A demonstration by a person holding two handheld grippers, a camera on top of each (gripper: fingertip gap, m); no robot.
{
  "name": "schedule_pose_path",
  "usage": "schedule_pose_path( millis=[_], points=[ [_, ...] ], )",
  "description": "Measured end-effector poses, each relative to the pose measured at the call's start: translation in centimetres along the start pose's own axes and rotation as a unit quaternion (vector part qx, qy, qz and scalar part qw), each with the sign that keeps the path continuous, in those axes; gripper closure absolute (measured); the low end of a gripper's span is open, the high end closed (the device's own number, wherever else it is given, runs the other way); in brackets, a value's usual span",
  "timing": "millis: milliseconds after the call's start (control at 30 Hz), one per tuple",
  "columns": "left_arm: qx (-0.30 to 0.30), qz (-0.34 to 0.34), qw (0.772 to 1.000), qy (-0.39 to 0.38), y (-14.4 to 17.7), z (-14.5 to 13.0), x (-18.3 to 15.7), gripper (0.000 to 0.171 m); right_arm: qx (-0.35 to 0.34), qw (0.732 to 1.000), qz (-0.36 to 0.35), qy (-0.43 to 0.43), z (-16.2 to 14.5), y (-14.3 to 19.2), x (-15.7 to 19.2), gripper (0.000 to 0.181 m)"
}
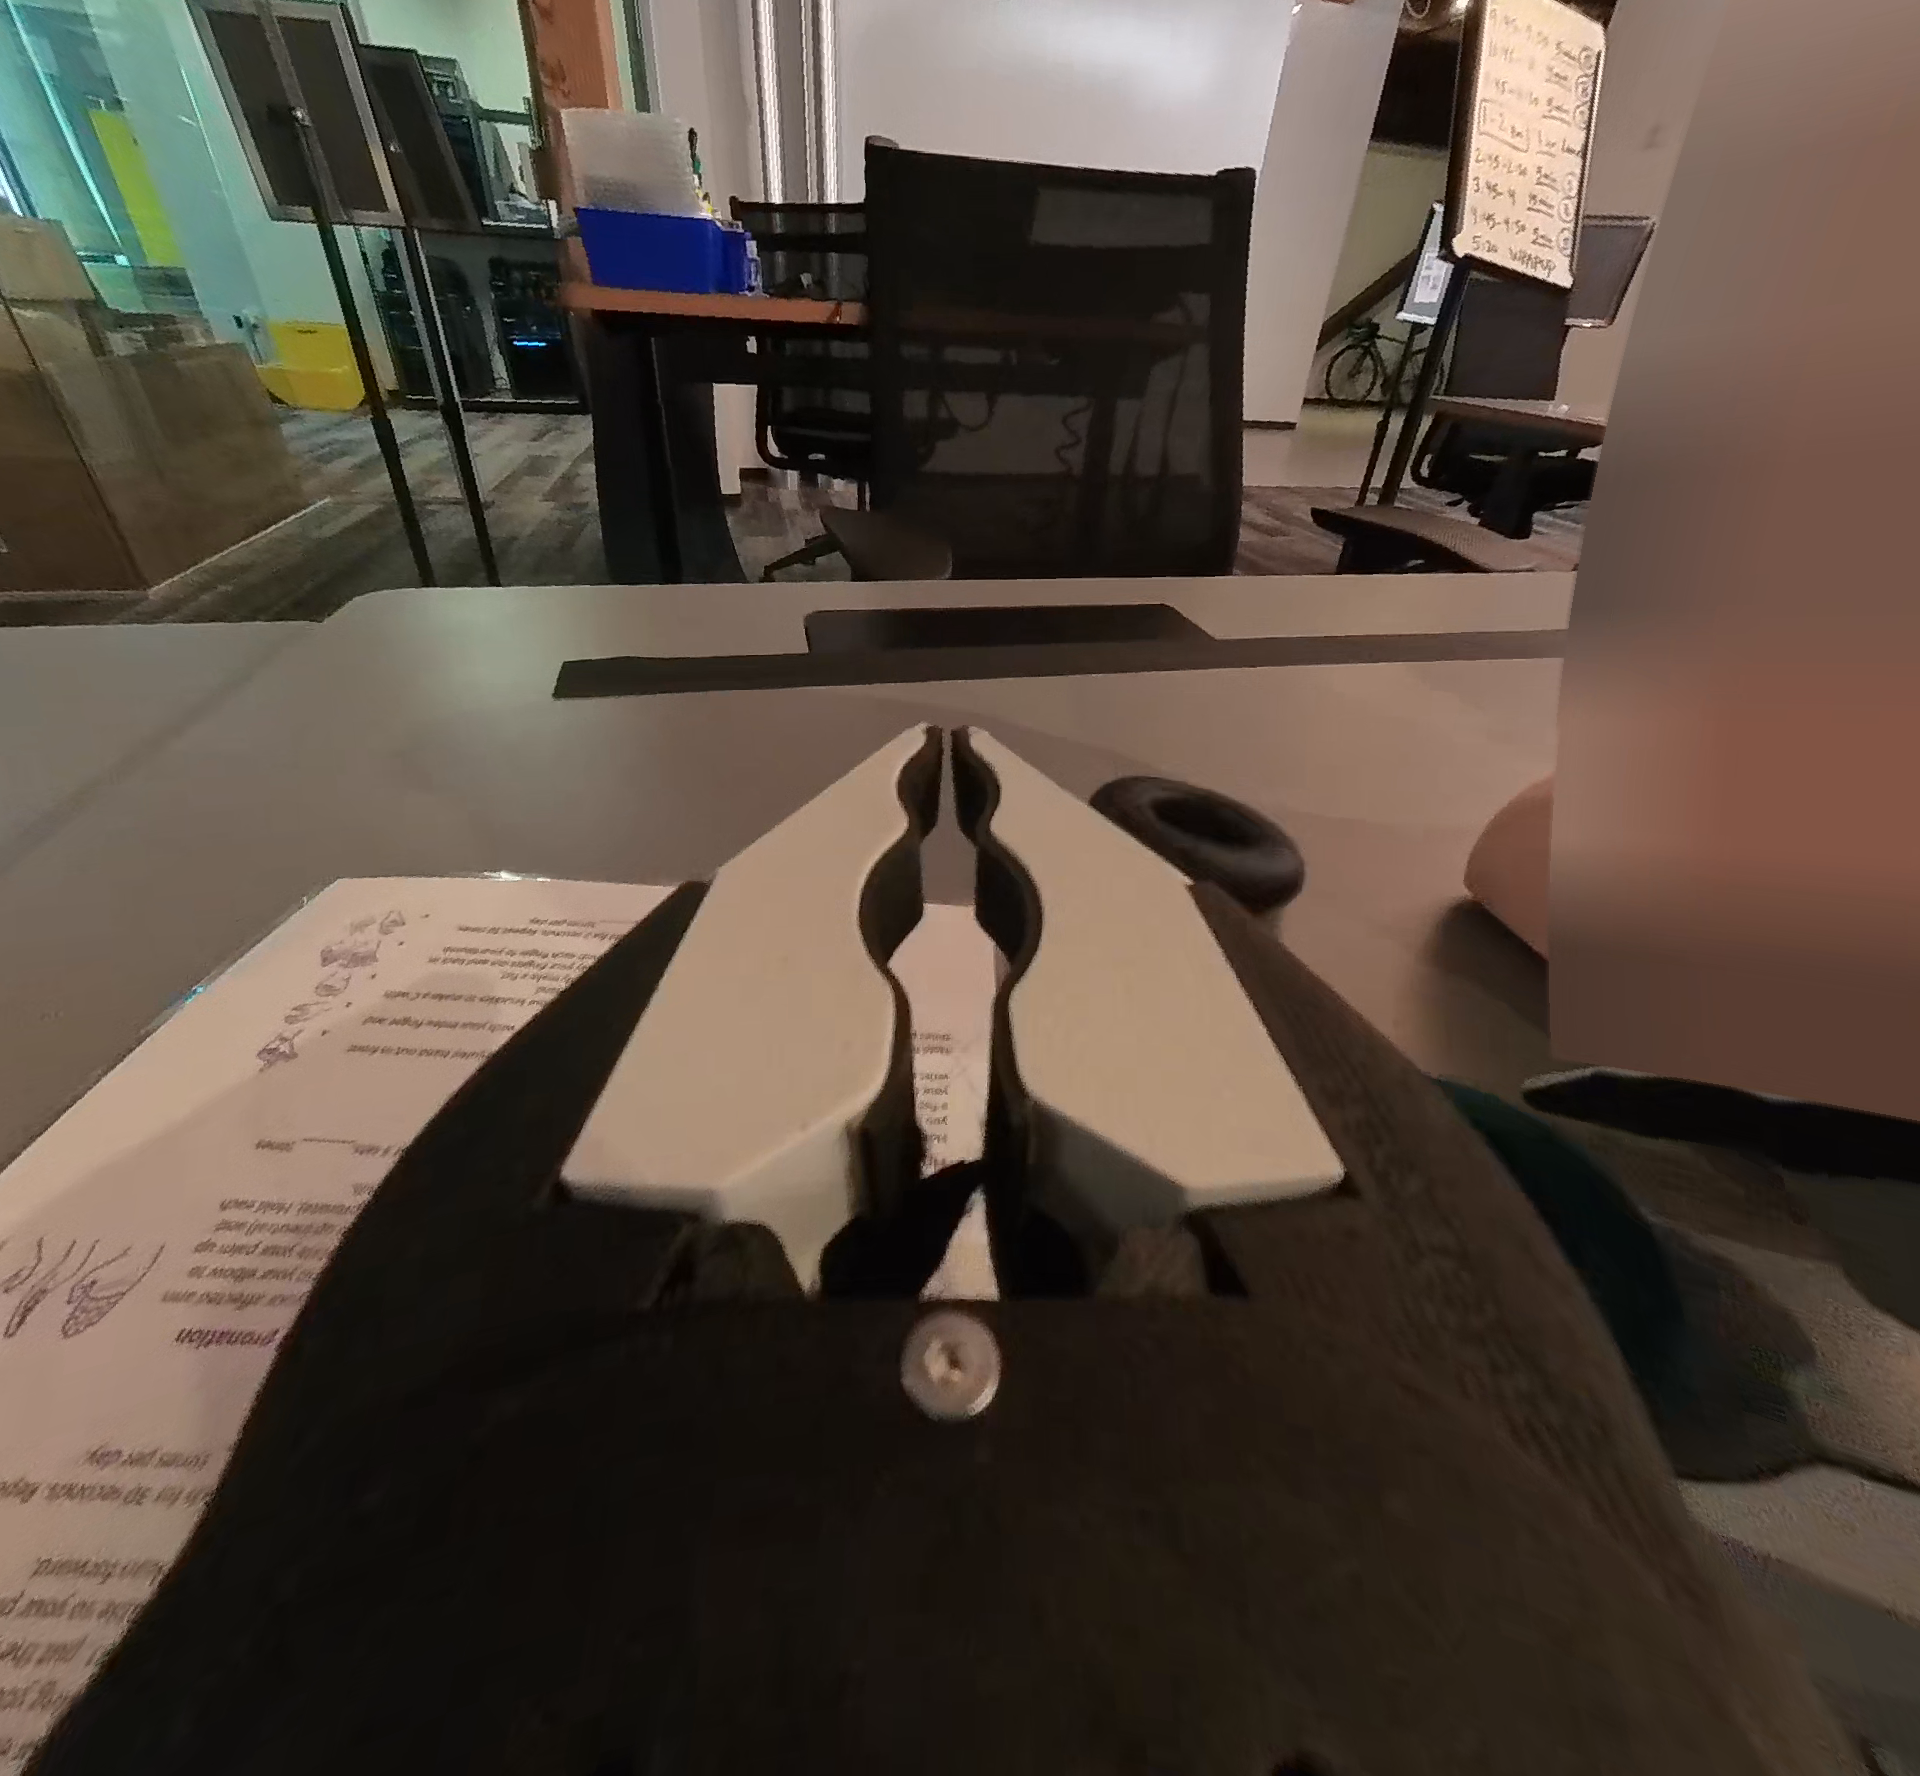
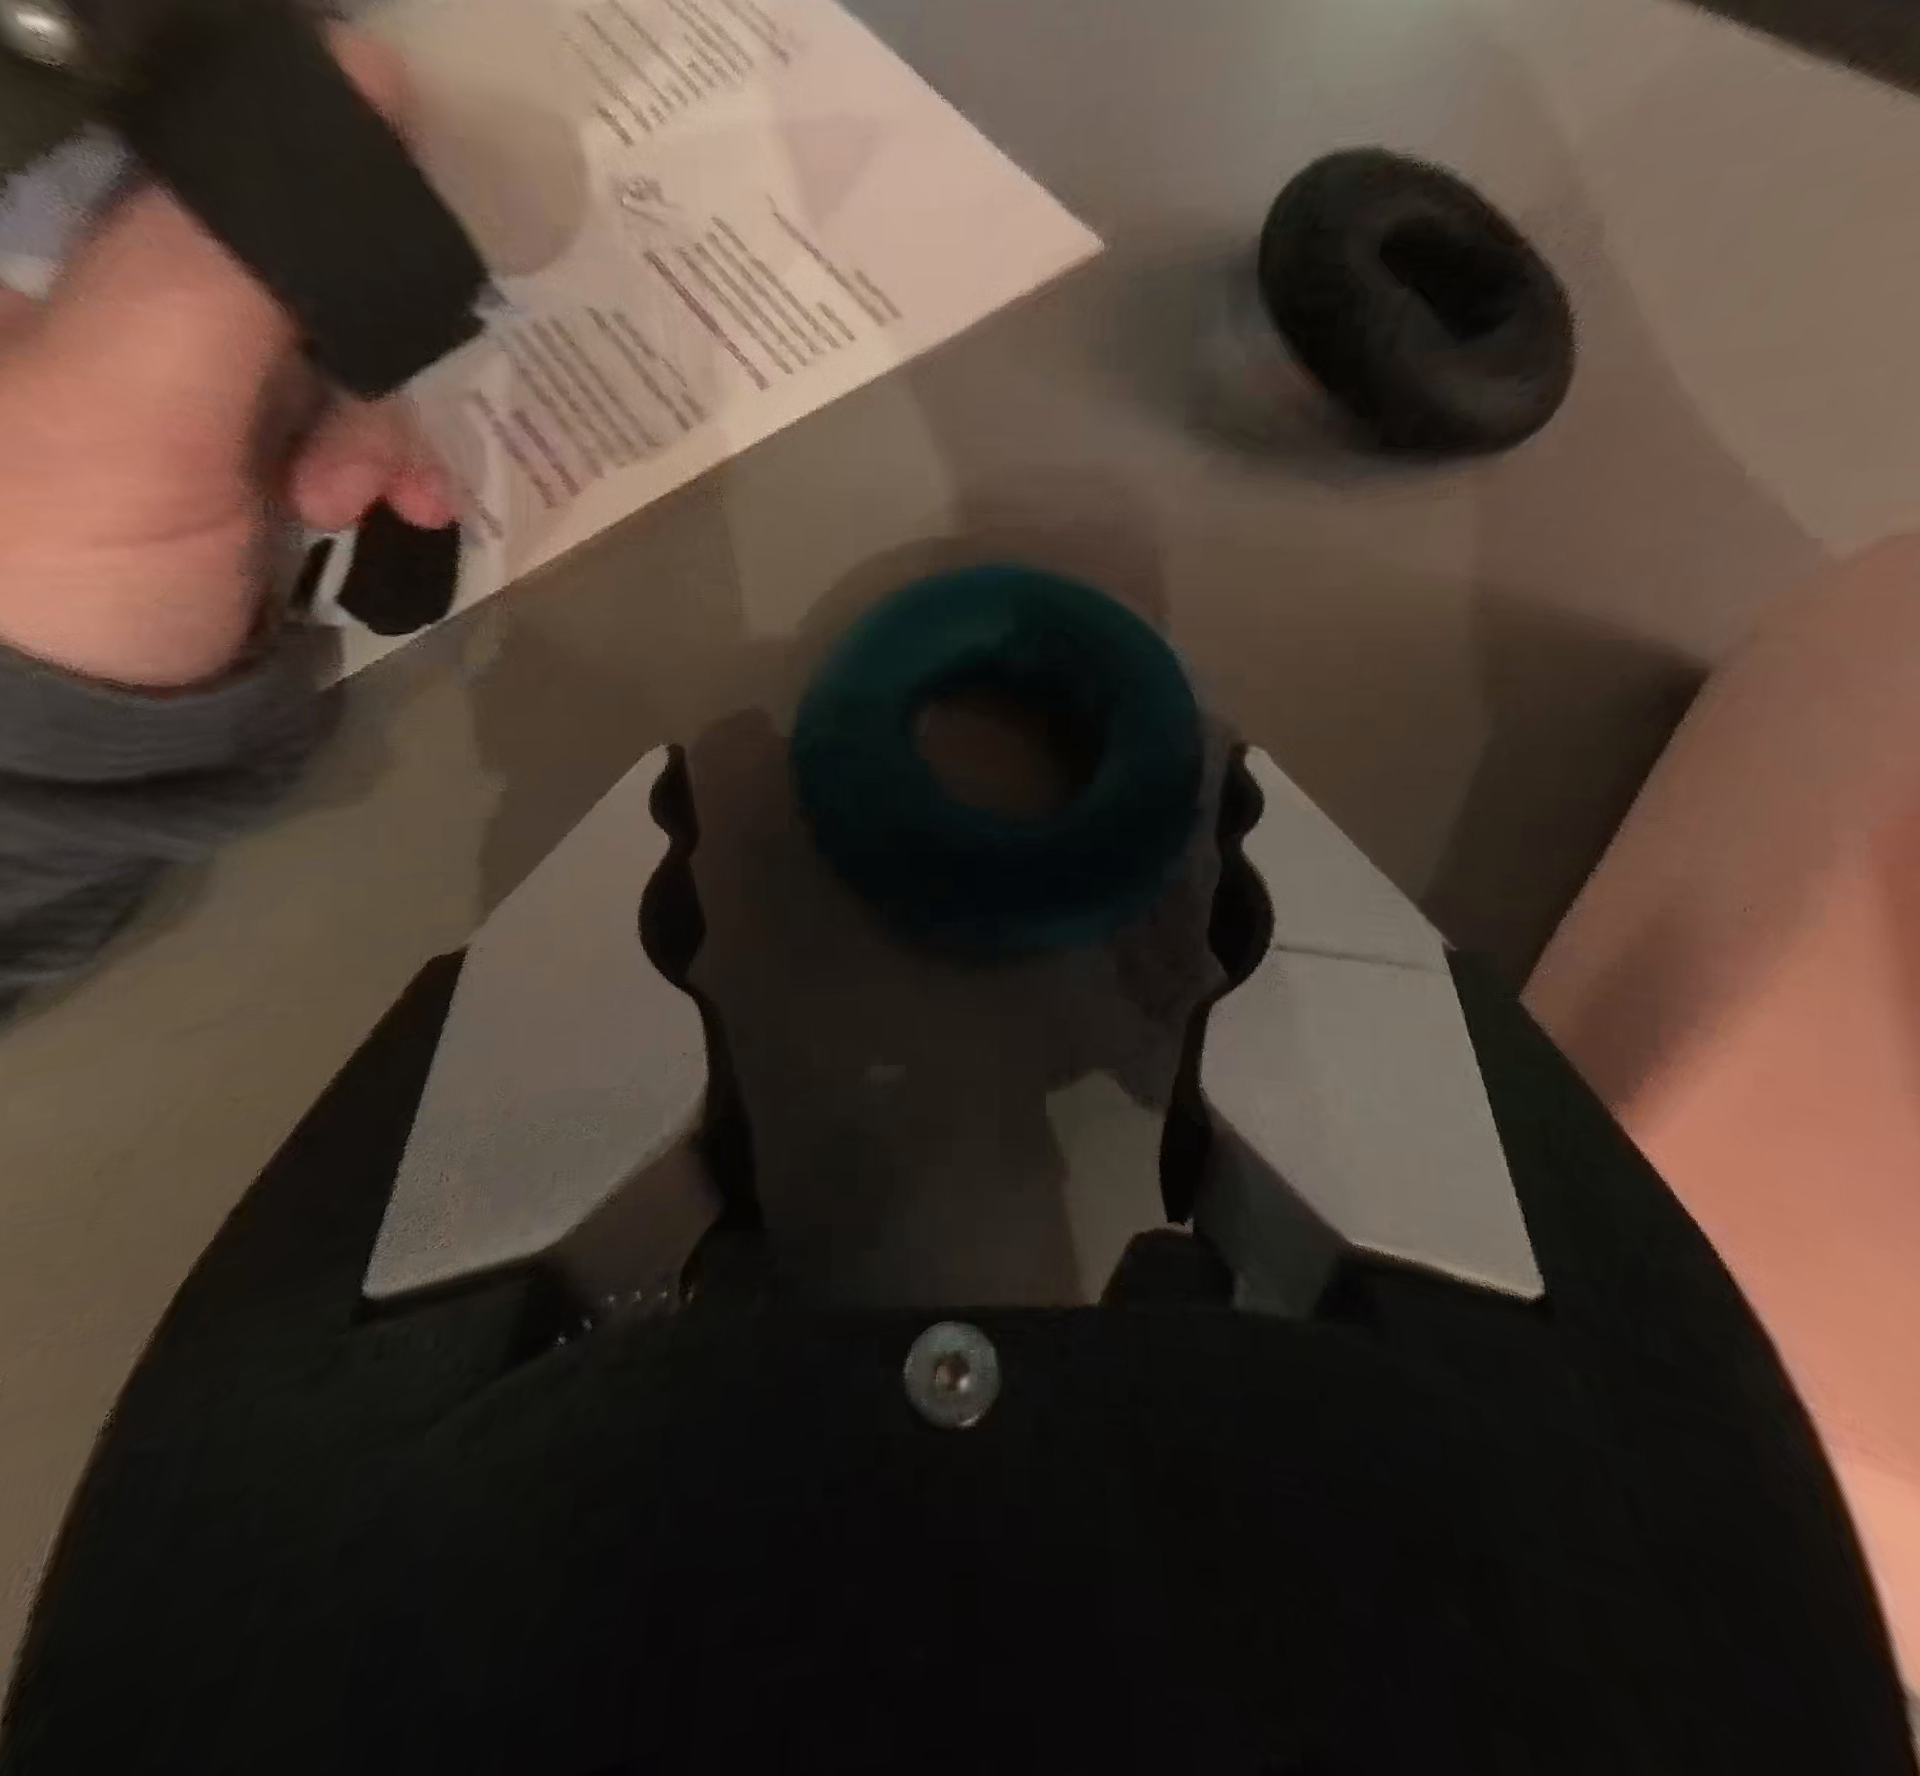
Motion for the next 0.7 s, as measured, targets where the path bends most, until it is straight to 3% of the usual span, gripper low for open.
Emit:
schedule_pose_path(
  millis=[167,200,433,567,700],
  points=[
    [-0.005,-0.001,1.0,0.006,0.0,0.2,0.2,0.17,0.039,0.999,-0.01,0.007,-0.4,-1.3,0.1,0.088],
    [-0.005,-0.001,1.0,0.008,0.0,0.2,0.2,0.17,0.038,0.999,-0.013,0.003,-0.3,-1.3,-0.1,0.098],
    [-0.018,0.008,1.0,0.018,0.3,0.8,0.7,0.168,0.019,0.999,-0.026,0.032,0.1,-0.2,0.0,0.1],
    [-0.007,0.031,0.999,0.033,0.5,0.9,1.6,0.162,-0.057,0.997,-0.033,0.051,2.5,4.4,0.9,0.101],
    [-0.008,0.015,0.999,0.044,0.4,0.9,1.2,0.158,-0.151,0.982,-0.043,0.105,7.2,12.5,1.6,0.101]
  ],
)
Point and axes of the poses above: each gripper's, where its closed fingertips meet, y back along the fingers, z out of its top, x = y × z across the jaws, the point moved 3 cm from there along y, back along the fingers, and after that the axes turned 8 degrees about -z, right-handed, at the moved point
